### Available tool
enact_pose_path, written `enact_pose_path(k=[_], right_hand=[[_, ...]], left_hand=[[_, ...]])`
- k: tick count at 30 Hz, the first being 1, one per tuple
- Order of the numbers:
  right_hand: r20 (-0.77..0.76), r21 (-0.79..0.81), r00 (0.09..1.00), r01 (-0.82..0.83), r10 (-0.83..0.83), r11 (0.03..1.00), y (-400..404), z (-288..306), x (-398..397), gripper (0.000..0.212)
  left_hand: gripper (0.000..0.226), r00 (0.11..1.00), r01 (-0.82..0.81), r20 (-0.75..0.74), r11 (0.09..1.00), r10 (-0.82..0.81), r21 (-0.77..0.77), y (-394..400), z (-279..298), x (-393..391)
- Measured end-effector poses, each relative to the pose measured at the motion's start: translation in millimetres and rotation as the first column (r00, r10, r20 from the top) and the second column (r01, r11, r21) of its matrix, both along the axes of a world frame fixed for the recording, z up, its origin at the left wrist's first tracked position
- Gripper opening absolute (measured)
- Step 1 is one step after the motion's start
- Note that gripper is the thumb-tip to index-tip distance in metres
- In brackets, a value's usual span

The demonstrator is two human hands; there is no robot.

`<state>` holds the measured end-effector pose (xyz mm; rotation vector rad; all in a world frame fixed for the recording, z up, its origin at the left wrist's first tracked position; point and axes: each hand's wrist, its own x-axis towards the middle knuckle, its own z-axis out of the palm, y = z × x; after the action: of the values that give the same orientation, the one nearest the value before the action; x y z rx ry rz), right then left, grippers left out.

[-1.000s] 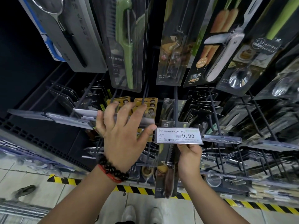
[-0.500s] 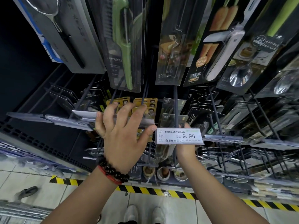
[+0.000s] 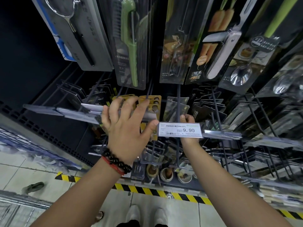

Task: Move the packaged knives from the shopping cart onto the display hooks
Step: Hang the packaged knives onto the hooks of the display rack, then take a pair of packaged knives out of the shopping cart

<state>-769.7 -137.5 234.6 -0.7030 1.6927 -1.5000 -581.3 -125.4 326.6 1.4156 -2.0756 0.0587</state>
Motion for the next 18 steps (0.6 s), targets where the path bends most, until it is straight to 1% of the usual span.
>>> enact_pose_path(k=[2, 4, 5, 6, 8, 9, 10, 11, 13, 15, 18], right_hand=[[0.002, 0.060, 1.000, 0.020, -0.021, 0.998, 12, -3, 0, 0.008], [-0.067, 0.114, 0.998, 0.001, 0.006, 0.994, 27, -6, 5, 0.017], [-0.083, 0.107, 0.997, 0.005, 0.003, 0.994, 34, -8, 9, 0.025], [-0.085, 0.083, 0.996, 0.004, 0.003, 0.997, 42, -11, 13, 0.026], [-0.171, 0.066, 0.984, -0.042, 0.052, 0.997, 59, -13, 22, 0.017], [-0.245, 0.088, 0.962, -0.101, 0.120, 0.991, 66, -11, 29, 0.015], [-0.310, 0.105, 0.931, -0.166, 0.191, 0.980, 72, -10, 37, 0.017], [-0.368, 0.112, 0.894, -0.228, 0.254, 0.967, 77, -7, 46, 0.018], [-0.484, 0.130, 0.798, -0.340, 0.359, 0.931, 87, 2, 68, 0.019], [-0.570, 0.180, 0.669, -0.464, 0.477, 0.867, 95, 10, 94, 0.020], [-0.657, 0.246, 0.478, -0.594, 0.583, 0.766, 111, 17, 142, 0.021]], left_hand=[[0.050, 0.998, 0.025, -0.051, 1.000, -0.024, 0.013, 5, 3, 3], [0.049, 0.990, 0.061, -0.127, 0.998, -0.064, -0.033, 16, 3, 10], [0.048, 0.984, 0.069, -0.159, 0.995, -0.079, -0.067, 23, 2, 15], [0.046, 0.980, 0.064, -0.181, 0.994, -0.080, -0.094, 32, 0, 20], [0.042, 0.981, 0.029, -0.189, 0.996, -0.045, -0.087, 49, -9, 32], [0.040, 0.983, 0.021, -0.179, 0.999, -0.028, -0.041, 56, -15, 40], [0.038, 0.987, 0.017, -0.161, 0.999, -0.010, 0.045, 63, -20, 48], [0.037, 0.991, 0.004, -0.135, 0.986, 0.018, 0.164, 69, -26, 57], [0.038, 0.994, -0.055, -0.068, 0.922, 0.087, 0.384, 83, -39, 78], [0.041, 0.991, -0.118, -0.005, 0.869, 0.137, 0.480, 101, -50, 104], [0.040, 0.978, -0.176, 0.004, 0.810, 0.209, 0.559, 132, -60, 150]])
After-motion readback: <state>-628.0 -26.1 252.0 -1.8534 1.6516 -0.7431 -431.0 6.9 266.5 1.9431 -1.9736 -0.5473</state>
